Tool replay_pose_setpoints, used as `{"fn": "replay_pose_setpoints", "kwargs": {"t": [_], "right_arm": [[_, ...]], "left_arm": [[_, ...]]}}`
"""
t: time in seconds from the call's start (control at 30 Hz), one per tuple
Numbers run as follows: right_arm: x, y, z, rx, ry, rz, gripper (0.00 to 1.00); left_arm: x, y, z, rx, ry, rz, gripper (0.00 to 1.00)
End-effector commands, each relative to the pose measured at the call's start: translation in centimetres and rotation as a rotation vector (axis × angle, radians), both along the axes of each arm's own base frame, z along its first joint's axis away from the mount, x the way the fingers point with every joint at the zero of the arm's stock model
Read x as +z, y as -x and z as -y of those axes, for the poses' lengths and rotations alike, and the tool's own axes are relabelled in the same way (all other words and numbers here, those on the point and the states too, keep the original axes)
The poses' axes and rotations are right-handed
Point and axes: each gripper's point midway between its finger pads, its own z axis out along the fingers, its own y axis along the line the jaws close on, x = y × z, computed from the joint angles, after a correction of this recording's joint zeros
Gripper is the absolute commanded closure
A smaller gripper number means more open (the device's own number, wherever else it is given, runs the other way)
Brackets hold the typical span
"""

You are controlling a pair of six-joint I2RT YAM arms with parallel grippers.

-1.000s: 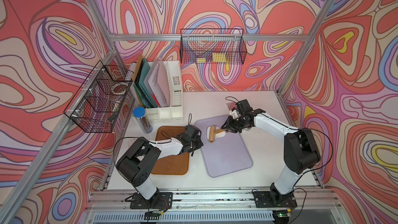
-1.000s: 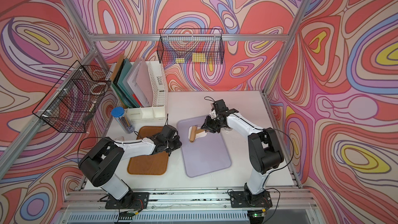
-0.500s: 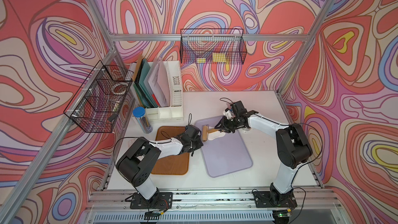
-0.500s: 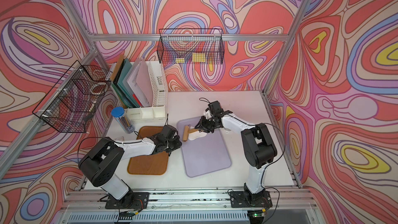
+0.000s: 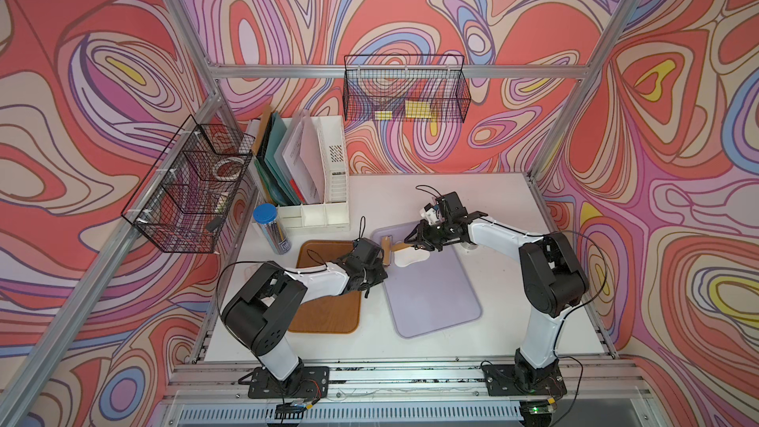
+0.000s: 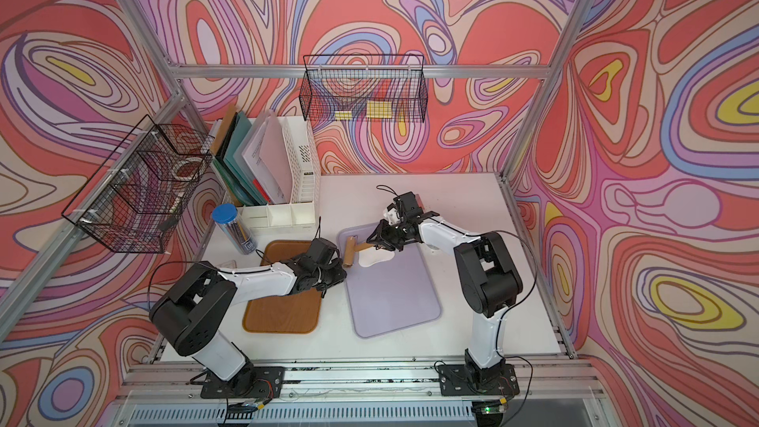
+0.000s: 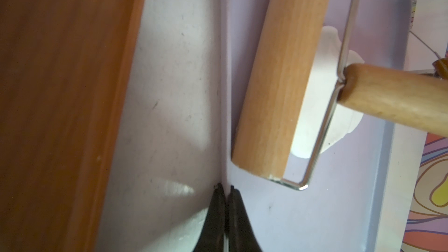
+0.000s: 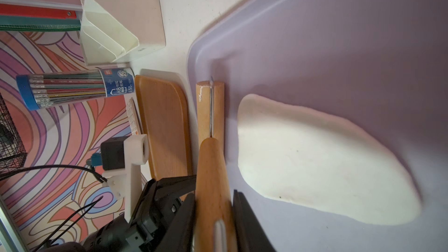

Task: Roll out the dumpling wrappers from the dough
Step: Flatten out the dough on the work surface.

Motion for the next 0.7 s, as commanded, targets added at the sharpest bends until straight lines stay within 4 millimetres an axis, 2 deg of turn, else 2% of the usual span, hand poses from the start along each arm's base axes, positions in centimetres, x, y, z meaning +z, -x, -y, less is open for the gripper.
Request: {"fn": "replay_pose_setpoints", "kwargs": {"t": [0.0, 0.1, 0.2, 0.27, 0.33, 0.4, 0.53, 0.67], "right_arm": [[3.4, -2.4, 0.2, -0.031, 0.023, 0.152, 1.00], [6.5, -2.7, 0.8, -0.038, 0.026, 0.212, 1.00], [9.0, -2.0, 2.7, -0.070, 0.031, 0.238, 1.00], [8.4, -1.0, 5.1, -0.101, 0.088, 0.178, 1.00], [6.8, 0.6, 7.7, -0.115, 0.143, 0.083, 1.00], [5.4, 2.2, 9.2, -0.115, 0.163, 0.008, 1.00], [3.8, 4.3, 9.7, -0.089, 0.168, -0.041, 1.00], [3.3, 3.8, 9.3, -0.095, 0.140, -0.030, 1.00]], "left_arm": [[-1.5, 2.0, -0.4, -0.039, -0.044, -0.077, 1.00], [-1.4, 2.1, -0.6, -0.034, -0.051, -0.073, 1.00], [-1.4, 2.1, -0.7, -0.031, -0.054, -0.071, 1.00], [-1.4, 2.1, -0.6, -0.034, -0.049, -0.072, 1.00], [-1.4, 2.1, -0.5, -0.035, -0.047, -0.072, 1.00], [-1.5, 2.1, -0.5, -0.037, -0.047, -0.071, 1.00], [-1.4, 2.0, -0.4, -0.039, -0.045, -0.069, 1.00], [-1.4, 2.0, -0.4, -0.040, -0.041, -0.071, 1.00]]}}
